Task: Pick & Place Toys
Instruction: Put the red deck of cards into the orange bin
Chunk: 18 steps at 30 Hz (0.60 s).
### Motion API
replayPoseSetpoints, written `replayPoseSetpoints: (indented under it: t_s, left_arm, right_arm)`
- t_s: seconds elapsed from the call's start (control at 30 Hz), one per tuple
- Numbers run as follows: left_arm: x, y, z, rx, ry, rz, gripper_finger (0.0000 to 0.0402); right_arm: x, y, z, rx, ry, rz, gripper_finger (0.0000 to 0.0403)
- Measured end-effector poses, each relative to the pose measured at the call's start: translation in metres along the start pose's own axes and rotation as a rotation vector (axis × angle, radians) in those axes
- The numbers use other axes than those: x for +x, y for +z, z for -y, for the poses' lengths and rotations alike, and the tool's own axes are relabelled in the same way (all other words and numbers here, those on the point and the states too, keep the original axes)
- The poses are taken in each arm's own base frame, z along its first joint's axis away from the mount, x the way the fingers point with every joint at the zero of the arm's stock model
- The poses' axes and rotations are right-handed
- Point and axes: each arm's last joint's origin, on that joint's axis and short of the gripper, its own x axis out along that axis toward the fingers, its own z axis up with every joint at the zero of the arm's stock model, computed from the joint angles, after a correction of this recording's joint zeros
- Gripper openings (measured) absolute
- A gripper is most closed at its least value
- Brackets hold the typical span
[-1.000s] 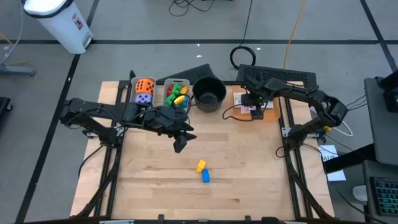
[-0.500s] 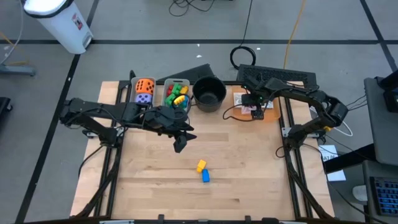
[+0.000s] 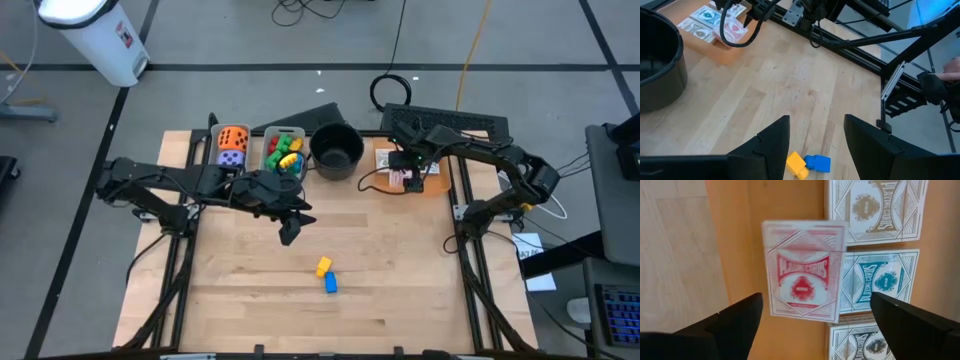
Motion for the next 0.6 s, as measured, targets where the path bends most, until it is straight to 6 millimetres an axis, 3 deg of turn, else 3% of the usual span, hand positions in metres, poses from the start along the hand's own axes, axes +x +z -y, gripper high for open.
replayPoseSetpoints:
  t_s: [0.23, 0.43, 0.6]
  left_arm:
    - [0.000, 0.000, 0.000, 0.000, 0.000, 0.000, 0.0191]
    - [0.000, 0.000, 0.000, 0.000, 0.000, 0.000, 0.0191]
    - [0.000, 0.000, 0.000, -0.007, 0.000, 0.000, 0.0191]
  right_arm:
    - [0.000, -0.001, 0.001, -0.001, -0.030, -0.027, 0.0366]
    - [-0.001, 0.002, 0.009, 0.031, -0.203, -0.054, 0.0363]
    - [-0.001, 0.007, 0.013, 0.082, -0.249, -0.003, 0.0333]
